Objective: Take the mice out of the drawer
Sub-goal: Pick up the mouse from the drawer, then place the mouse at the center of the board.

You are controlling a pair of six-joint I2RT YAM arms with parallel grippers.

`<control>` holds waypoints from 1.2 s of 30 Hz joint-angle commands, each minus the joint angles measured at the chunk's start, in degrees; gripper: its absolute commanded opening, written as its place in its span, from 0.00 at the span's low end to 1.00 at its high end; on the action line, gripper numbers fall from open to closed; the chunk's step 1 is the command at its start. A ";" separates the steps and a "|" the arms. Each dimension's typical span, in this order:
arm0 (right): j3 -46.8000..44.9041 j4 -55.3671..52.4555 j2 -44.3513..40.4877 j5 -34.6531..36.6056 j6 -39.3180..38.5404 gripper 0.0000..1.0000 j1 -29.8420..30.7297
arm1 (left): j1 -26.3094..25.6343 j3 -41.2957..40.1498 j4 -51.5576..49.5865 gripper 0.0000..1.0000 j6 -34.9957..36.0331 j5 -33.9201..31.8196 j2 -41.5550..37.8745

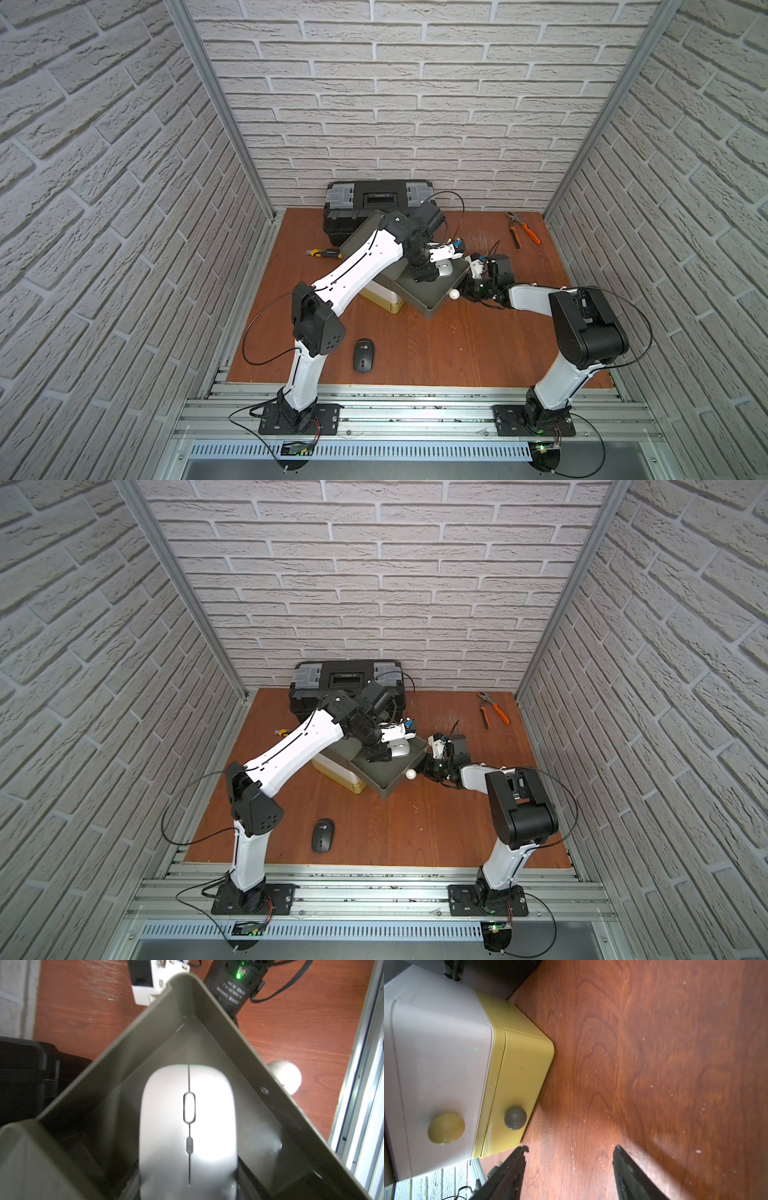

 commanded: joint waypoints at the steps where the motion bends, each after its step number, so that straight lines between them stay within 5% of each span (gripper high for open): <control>1: 1.40 2.33 0.34 -1.62 -1.04 0.68 0.85 | -0.29 0.45 0.22 0.45 -0.48 -0.69 -5.61; 6: 1.62 0.75 -0.02 -1.07 -1.91 0.68 0.76 | -0.91 -4.39 -0.66 0.46 -5.86 -6.39 -12.65; 13: 1.93 -4.23 -1.72 1.50 -4.09 0.68 -1.45 | -1.04 -34.40 7.75 0.47 -26.46 -10.74 -36.20; 22: 1.20 -7.64 -2.57 4.27 -4.47 0.68 -5.61 | -12.82 -59.97 9.45 0.48 -53.99 -20.04 -56.88; 29: 0.13 -9.71 -5.23 7.21 -4.15 0.68 -7.50 | -21.82 -75.44 23.33 0.48 -67.86 -23.49 -54.60; 36: -1.09 -9.51 -7.58 7.04 -3.42 0.68 -8.46 | -23.73 -80.12 37.45 0.49 -76.37 -34.36 -44.26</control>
